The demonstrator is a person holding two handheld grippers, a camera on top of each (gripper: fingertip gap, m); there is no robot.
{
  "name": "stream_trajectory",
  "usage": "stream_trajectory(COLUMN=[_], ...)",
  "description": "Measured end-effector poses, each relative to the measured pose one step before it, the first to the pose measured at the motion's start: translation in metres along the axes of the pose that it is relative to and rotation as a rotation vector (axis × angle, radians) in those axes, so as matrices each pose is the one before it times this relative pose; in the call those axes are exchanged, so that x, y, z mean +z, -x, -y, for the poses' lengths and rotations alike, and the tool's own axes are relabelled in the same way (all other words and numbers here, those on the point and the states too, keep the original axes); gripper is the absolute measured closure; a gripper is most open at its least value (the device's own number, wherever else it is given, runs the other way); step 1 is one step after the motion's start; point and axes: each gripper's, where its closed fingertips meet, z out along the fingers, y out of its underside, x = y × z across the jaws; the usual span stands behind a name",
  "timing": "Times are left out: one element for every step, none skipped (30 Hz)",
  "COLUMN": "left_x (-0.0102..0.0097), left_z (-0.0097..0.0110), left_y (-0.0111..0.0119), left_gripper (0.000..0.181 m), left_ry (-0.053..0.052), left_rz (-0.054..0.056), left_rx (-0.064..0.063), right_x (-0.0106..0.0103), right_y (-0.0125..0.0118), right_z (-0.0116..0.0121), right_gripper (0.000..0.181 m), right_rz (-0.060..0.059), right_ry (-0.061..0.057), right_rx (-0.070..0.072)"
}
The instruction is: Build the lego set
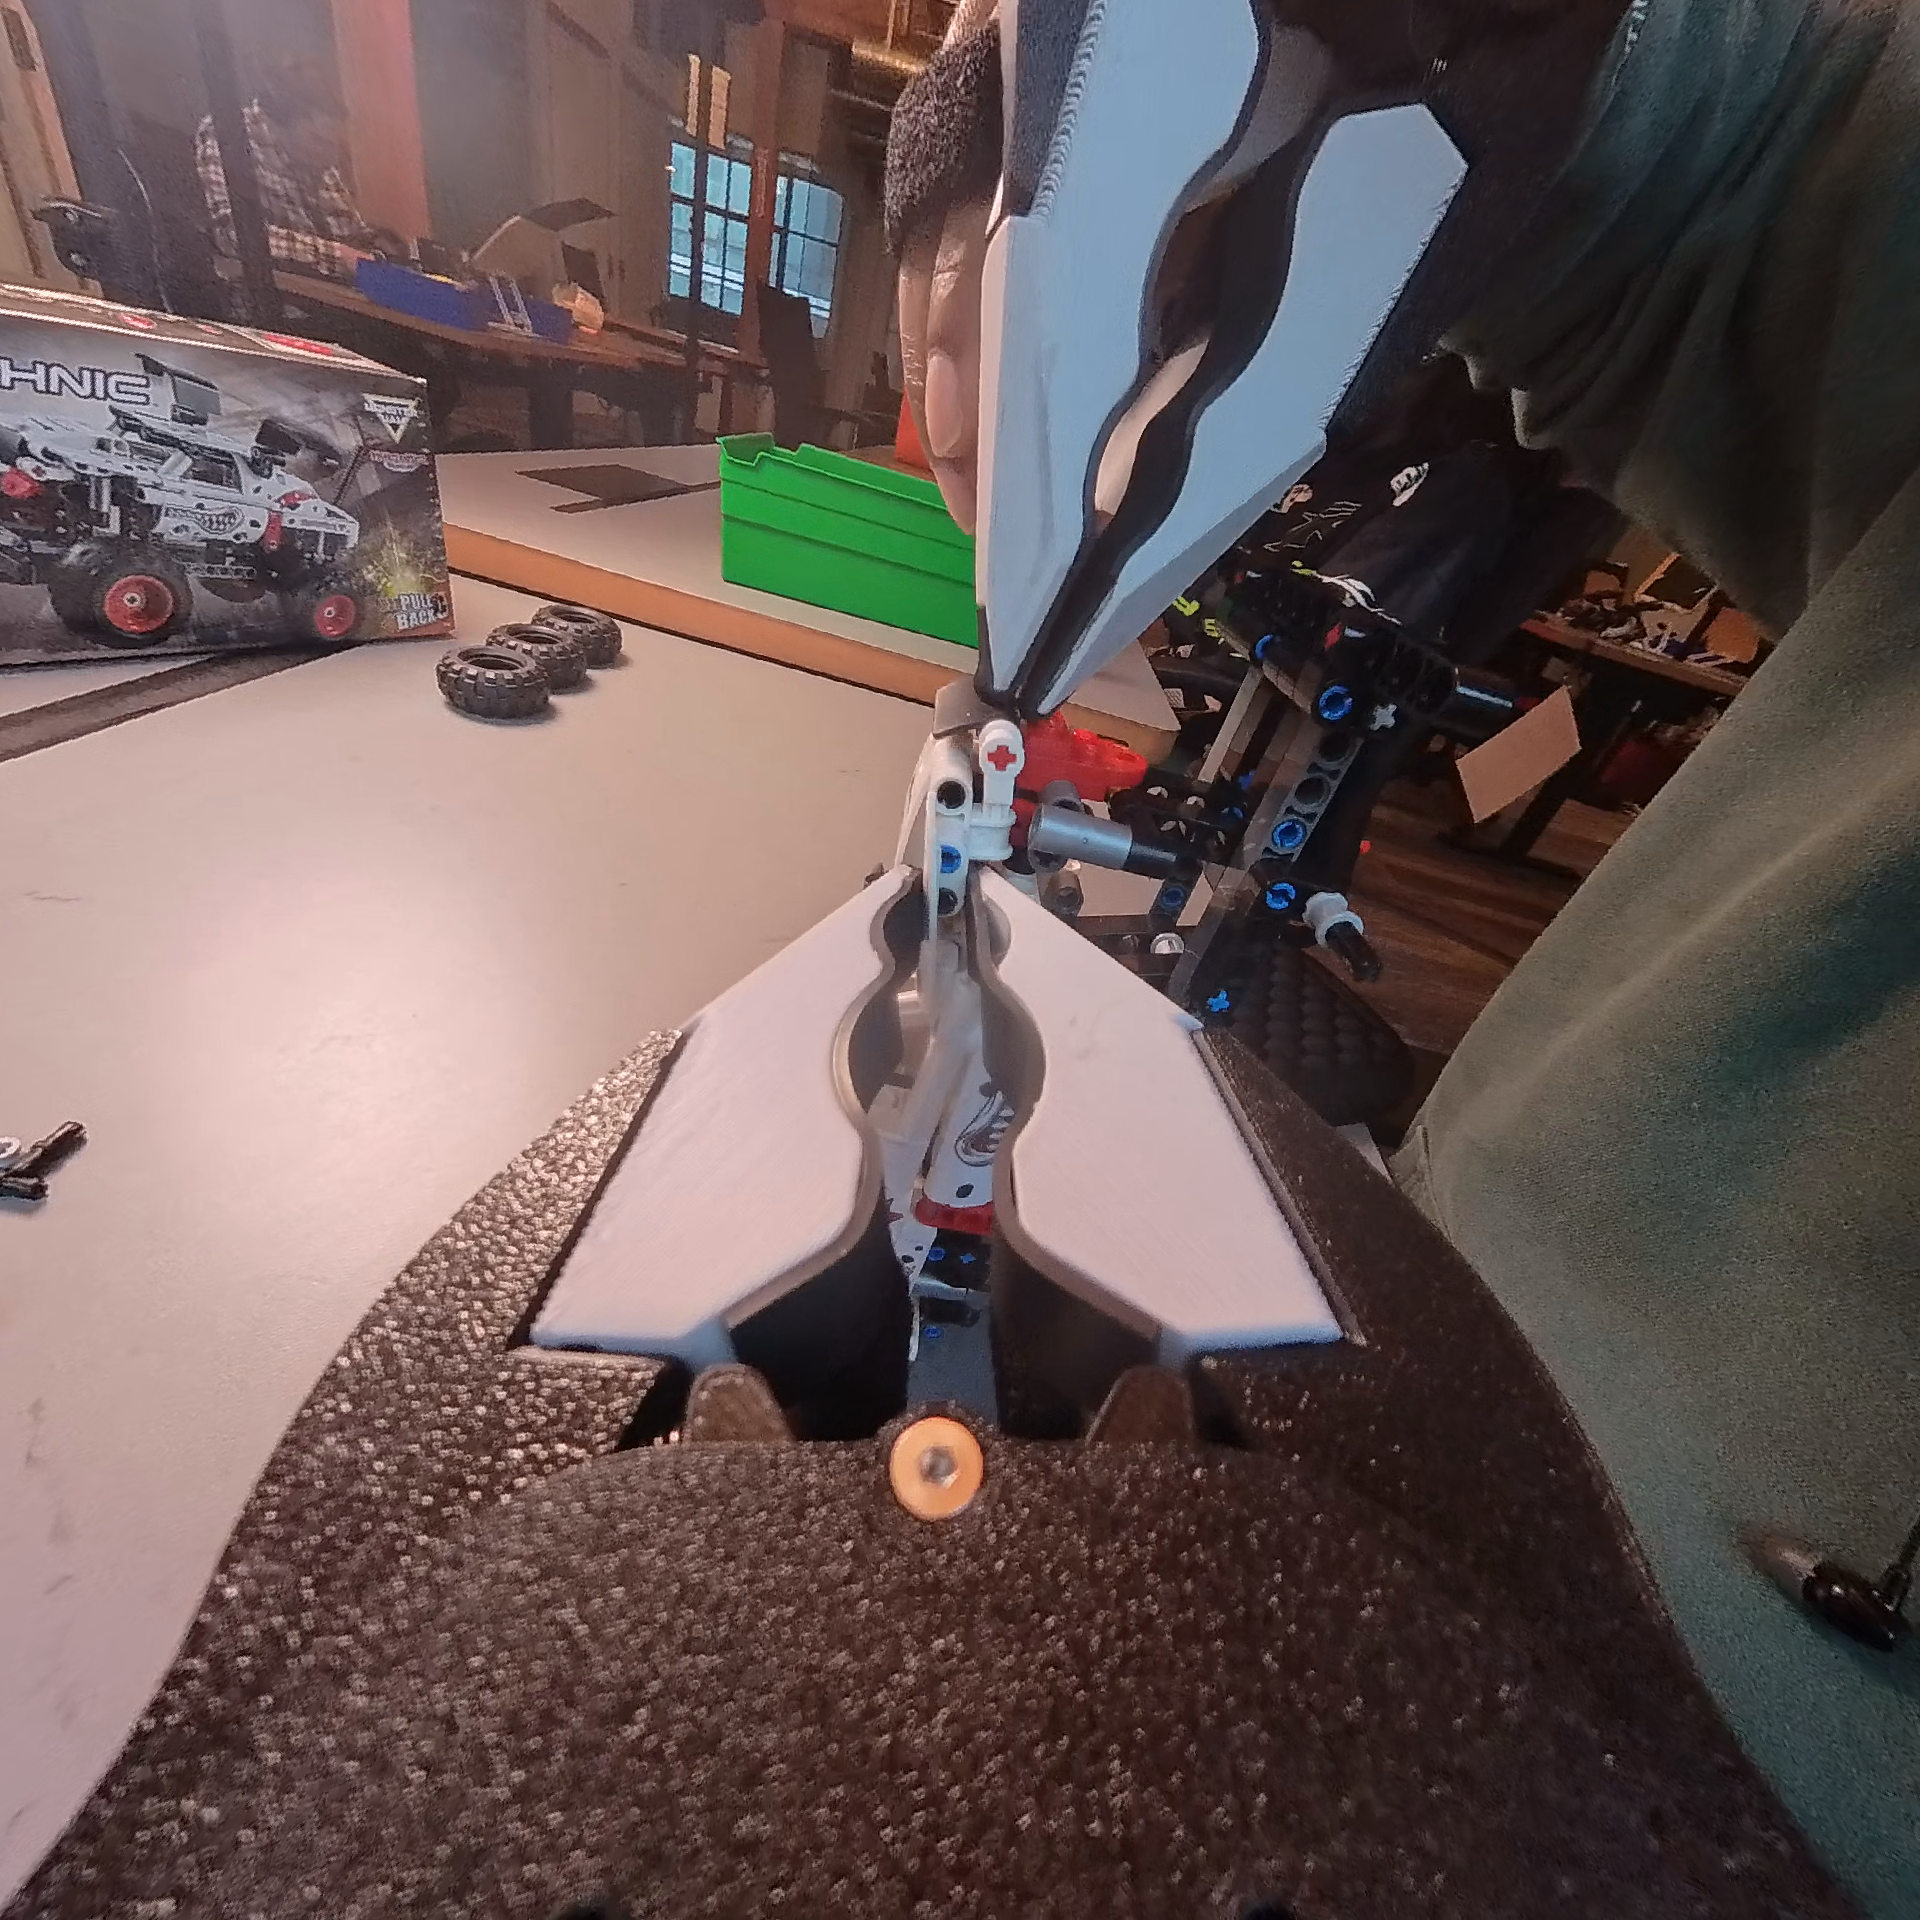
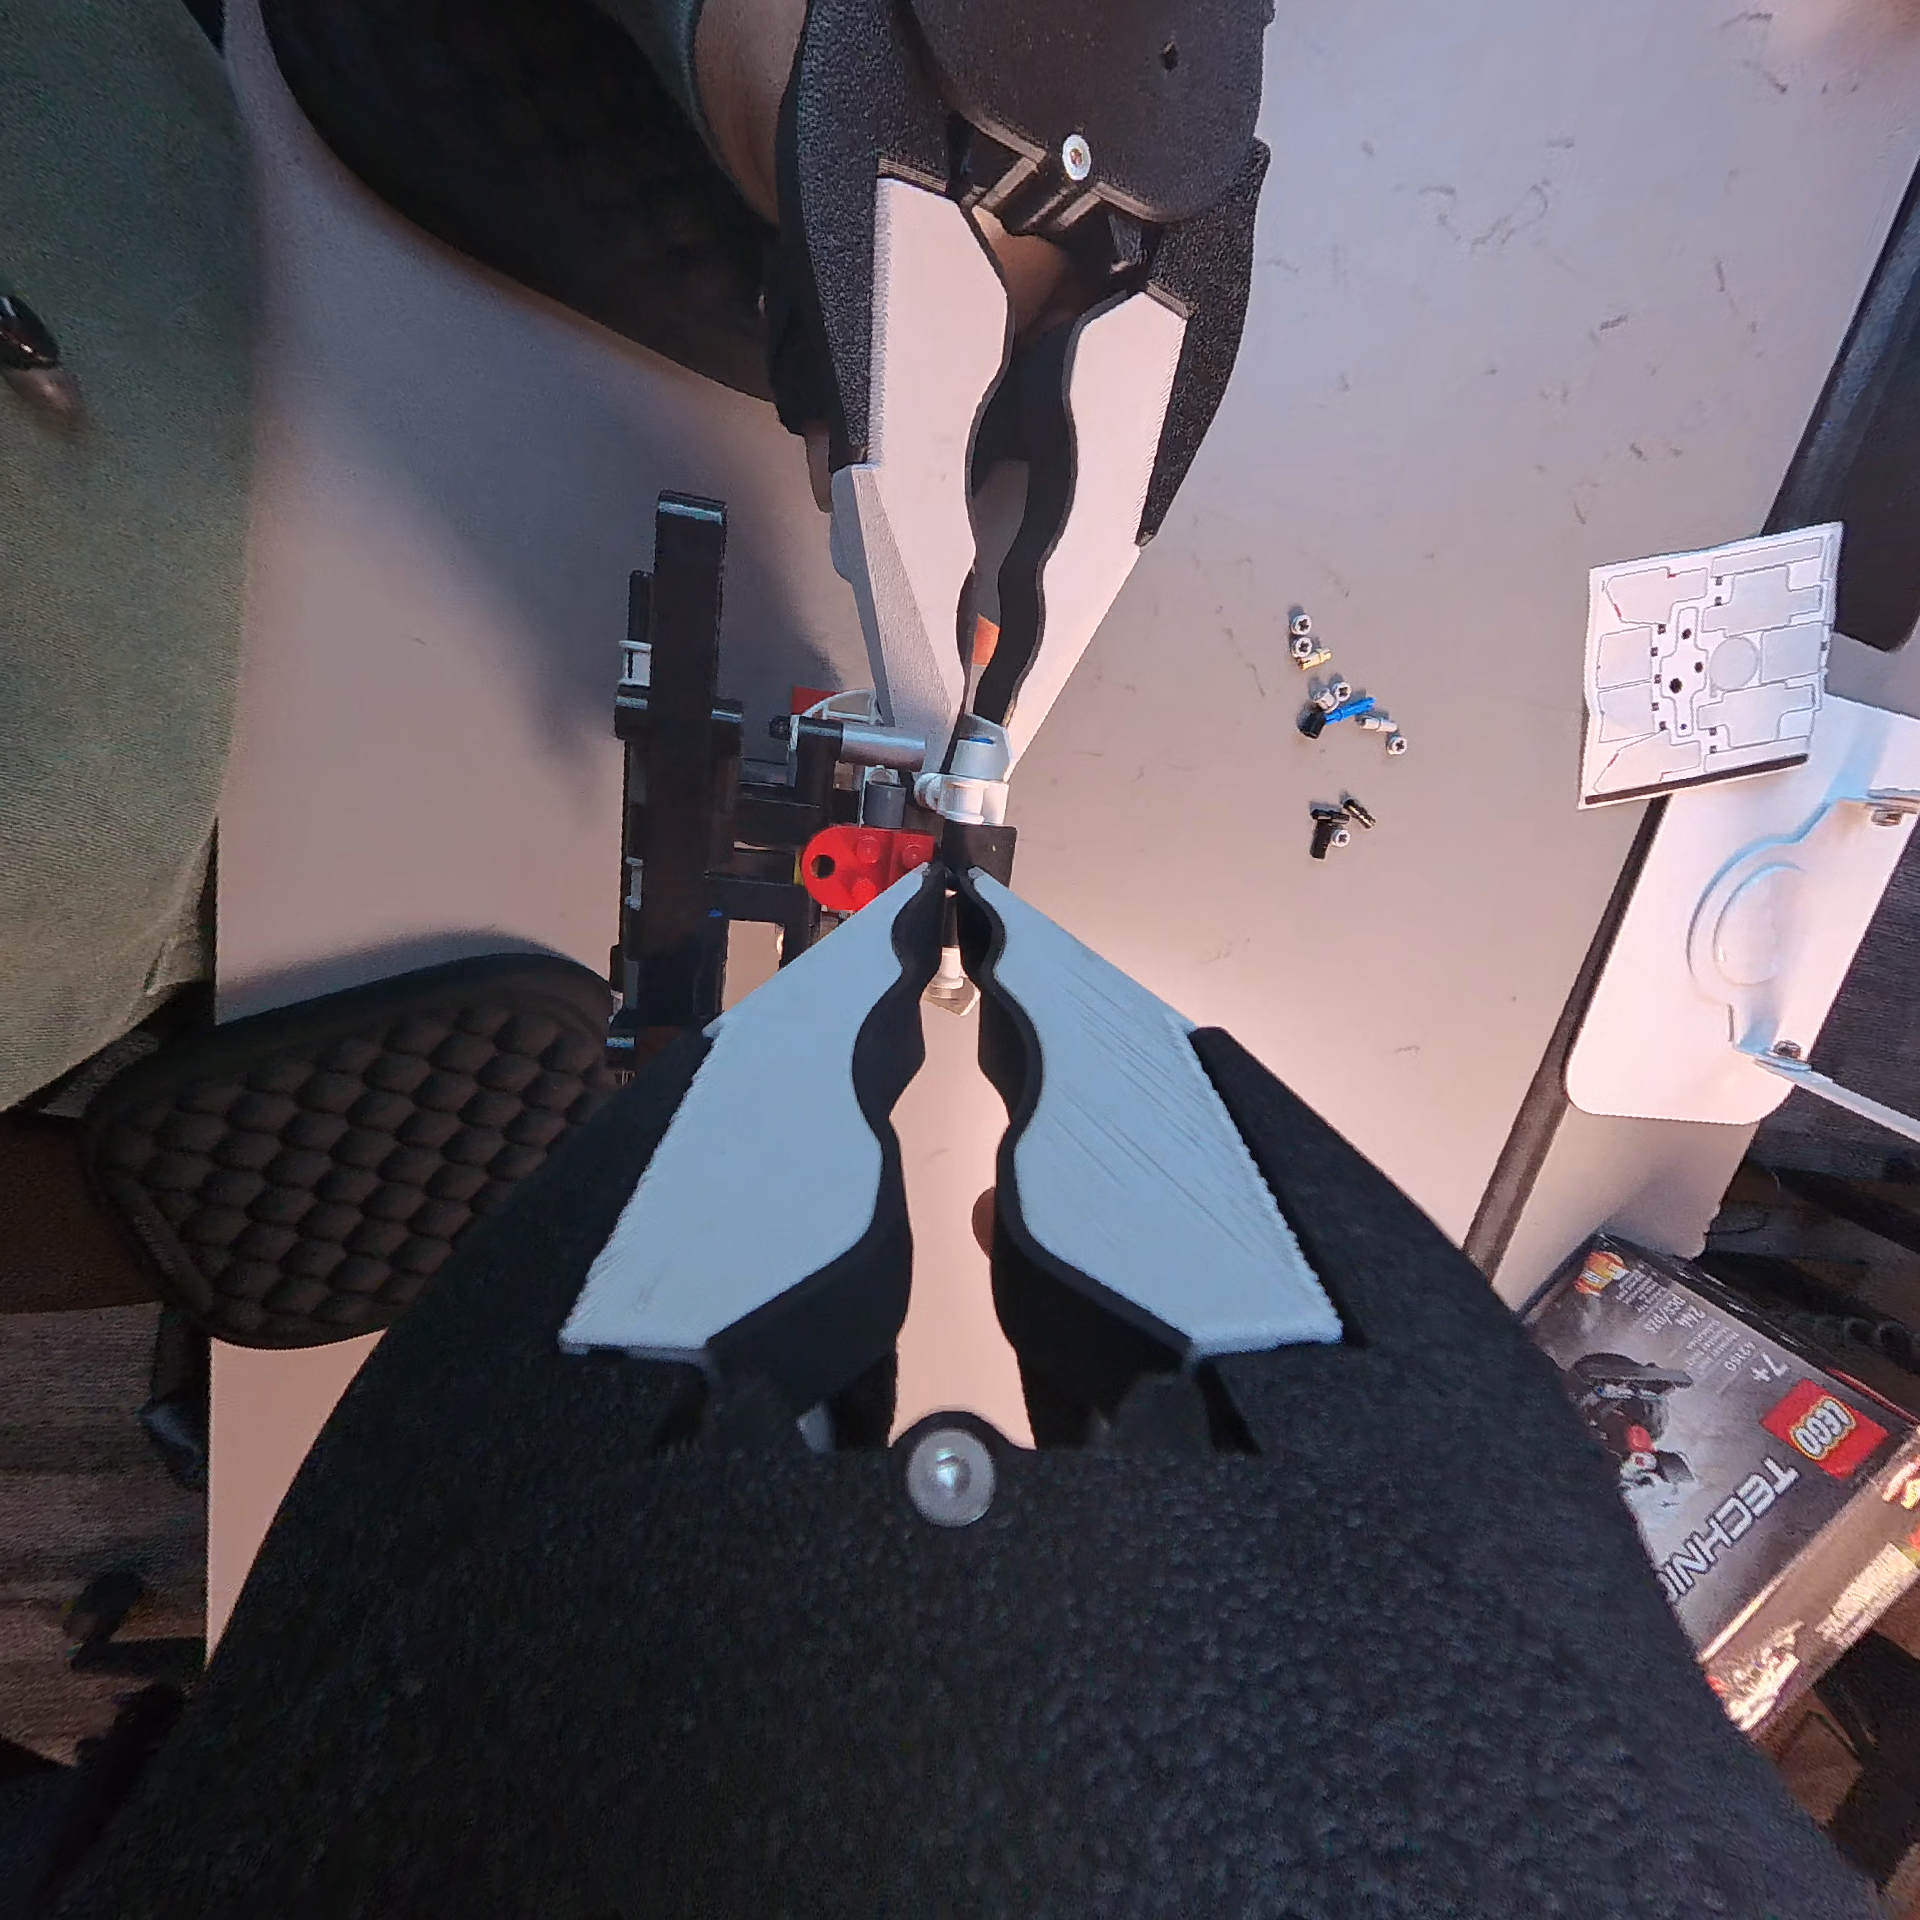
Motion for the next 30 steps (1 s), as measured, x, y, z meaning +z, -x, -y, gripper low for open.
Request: stream_trajectory(left_x=[0.00003,-0.00008,0.00006,0.00005,-0.00001,-0.00004,-0.0001,-0.00001,-0.00001,0.00006,-0.00017,0.00005,-0.00003,0.00005,0.0,0.0,-0.00002,0.00001,-0.00003,-0.00002,-0.0001,-0.0001,-0.00017,-0.00006,-0.00025,-0.00019,-0.0001,0.00005,0.00005,0.00024], left_z=[-0.00001,0.0,-0.00001,-0.00002,-0.00003,-0.00003,0.00002,-0.00001,-0.00001,-0.00005,-0.00007,-0.00007,0.0,-0.00002,-0.00001,-0.00006,-0.00003,0.00001,-0.00006,-0.00004,0.00002,-0.00009,-0.00002,-0.00006,-0.00002,0.00002,0.00001,0.00004,0.00013,-0.00003], left_y=[-0.00011,-0.00007,-0.00007,-0.00022,-0.00005,0.00002,-0.00004,0.00002,-0.0001,-0.00002,-0.00007,-0.00017,-0.00006,-0.00026,-0.0003,-0.00014,-0.00022,-0.00017,-0.00027,-0.00018,0.00019,0.00027,0.00005,0.00022,0.00006,-0.0004,-0.00104,-0.00114,-0.00062,-0.00057], left_gripper=[0.177,0.177,0.177,0.177,0.177,0.177,0.177,0.177,0.177,0.177,0.177,0.177,0.177,0.177,0.177,0.177,0.177,0.177,0.177,0.177,0.177,0.177,0.177,0.177,0.177,0.177,0.177,0.177,0.177,0.177], left_ry=[0.0006,0.0003,0.0004,0.0005,0.0004,0.0007,0.0004,0.0001,0.0001,0.0002,0.0004,0.0004,0.0005,0.0005,0.0003,0.0002,0.0002,0.0001,0.0007,0.0005,0.0004,0.0003,0.0003,0.0007,0.001,0.0006,-0.0004,-0.0012,-0.0011,-0.0001], left_rz=[-0.0006,0.0004,0.0002,-0.0006,0.0007,0.0005,0.0001,0.0,-0.0007,-0.0001,-0.0006,-0.001,0.0001,-0.0008,-0.0004,-0.0002,-0.0015,0.0002,-0.0005,0.0001,0.0018,0.0004,-0.0003,0.0007,-0.0022,-0.0069,-0.0098,-0.0085,-0.0053,-0.0026], left_rx=[0.0009,0.0015,0.0018,0.0013,0.002,0.0015,0.0006,0.0004,0.0,0.0008,0.0003,0.0004,0.0012,0.0011,0.0008,0.0005,-0.0001,0.0014,0.0013,0.0014,0.0006,-0.0001,-0.0005,-0.0003,-0.0026,-0.005,-0.0048,-0.0039,-0.0025,-0.0002], right_x=[0.00018,0.00017,0.00012,0.00002,0.00009,0.00023,0.00005,0.00021,0.00022,0.00004,0.00022,0.00011,0.00005,0.00004,-0.00001,0.00015,-0.00001,-0.00002,0.00001,0.00003,0.00005,0.00026,0.00008,0.00012,0.00002,-0.00018,-0.00053,-0.00064,-0.00056,-0.00053], right_y=[0.00008,0.00012,-0.00002,0.00024,0.00011,-0.00002,0.00008,-0.00016,0.0001,0.00009,0.00005,0.00014,0.00007,0.00019,0.0004,0.0001,0.00039,0.00019,0.00024,0.00036,-0.0001,-0.00038,-0.00017,-0.00033,-0.00039,-0.00018,0.00054,0.00102,0.00067,0.00041], right_z=[0.00004,0.00005,0.00002,-0.00004,-0.00001,0.00001,-0.00005,0.00009,-0.00003,-0.00009,0.00003,0.00007,-0.00007,-0.00003,-0.00002,-0.00001,0.00007,0.00002,0.00004,0.00008,0.00006,0.00012,0.00017,-0.00002,0.00022,0.00032,0.00043,0.00028,0.0002,0.00027], right_gripper=[0.18,0.18,0.18,0.18,0.181,0.181,0.181,0.181,0.181,0.181,0.181,0.181,0.181,0.181,0.181,0.181,0.181,0.181,0.181,0.181,0.181,0.181,0.181,0.181,0.181,0.181,0.181,0.181,0.18,0.179], right_rz=[0.0027,0.004,0.0033,0.0059,0.006,0.0052,0.0055,0.0025,0.0032,0.0028,0.0006,0.0022,0.0027,0.0029,0.0029,-0.0004,0.001,0.0007,0.0002,0.0006,-0.0028,-0.0052,-0.0027,-0.0033,-0.0032,0.0005,0.0043,0.0091,0.0152,0.023], right_ry=[0.0006,0.0028,0.0035,0.0044,0.0036,0.0027,0.0035,0.0043,0.0056,0.0063,0.0055,0.0044,0.0038,0.0037,0.0034,0.0032,0.0016,0.0027,0.0008,0.0029,0.0044,0.0058,0.0062,0.0068,0.0054,0.0058,0.0056,-0.003,-0.0114,-0.0204], right_rx=[0.0005,0.0019,0.0002,0.0023,0.003,0.0033,0.0025,0.001,0.0021,0.001,-0.0016,0.0007,0.0038,0.0032,0.0011,-0.001,-0.0025,-0.0005,-0.003,-0.0029,-0.0038,-0.0073,-0.0056,-0.0061,-0.0066,0.0053,-0.0045,-0.0111,0.0081,0.0298])
